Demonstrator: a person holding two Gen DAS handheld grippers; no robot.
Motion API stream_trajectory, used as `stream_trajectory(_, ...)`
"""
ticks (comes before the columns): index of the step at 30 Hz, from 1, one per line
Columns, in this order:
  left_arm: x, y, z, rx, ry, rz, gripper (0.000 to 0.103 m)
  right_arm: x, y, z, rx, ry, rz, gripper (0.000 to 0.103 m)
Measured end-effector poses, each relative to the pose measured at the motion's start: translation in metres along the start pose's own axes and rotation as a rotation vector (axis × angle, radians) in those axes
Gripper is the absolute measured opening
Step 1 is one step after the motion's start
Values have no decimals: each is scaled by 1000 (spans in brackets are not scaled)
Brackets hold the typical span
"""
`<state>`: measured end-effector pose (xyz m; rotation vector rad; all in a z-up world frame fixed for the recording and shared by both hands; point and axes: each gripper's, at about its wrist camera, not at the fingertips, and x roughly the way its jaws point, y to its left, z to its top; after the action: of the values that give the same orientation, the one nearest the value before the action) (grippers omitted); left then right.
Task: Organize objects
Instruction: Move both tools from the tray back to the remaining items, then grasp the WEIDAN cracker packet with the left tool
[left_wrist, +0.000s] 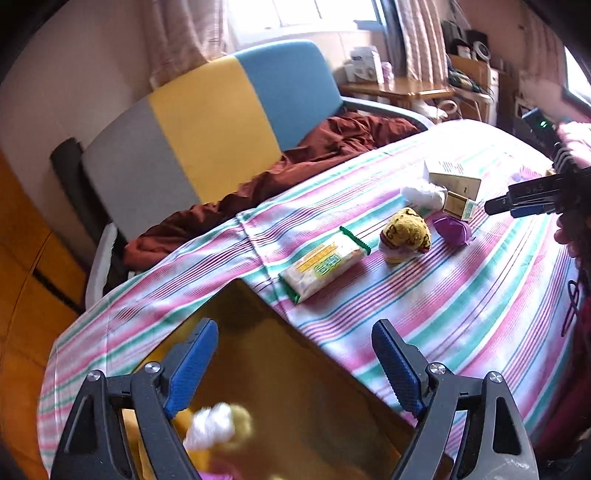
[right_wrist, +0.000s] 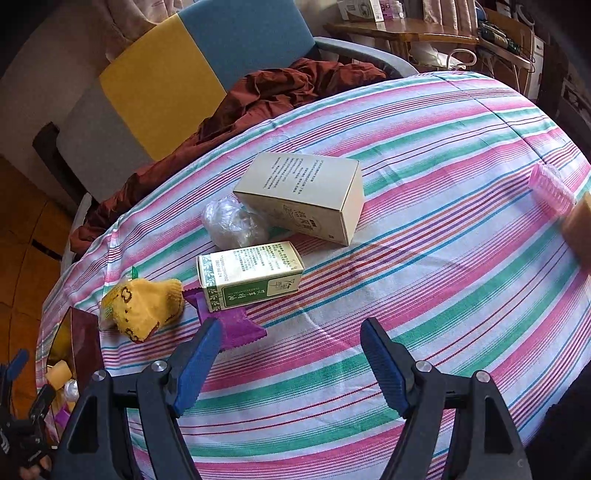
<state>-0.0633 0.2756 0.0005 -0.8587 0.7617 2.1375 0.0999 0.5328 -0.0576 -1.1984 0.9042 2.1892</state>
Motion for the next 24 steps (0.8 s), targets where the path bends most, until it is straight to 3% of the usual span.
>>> stream_trajectory(10,88,-15,44,200,140,-43,86,-2,0,2,11,5,64,79)
stream_trajectory(18,148,-21,59,267,242,-97,86,-3,-8,3,54,12,106,79)
stream_trajectory(24,172,-24,65,278,269,-144,87,-4,-10,3,72,16,119,79)
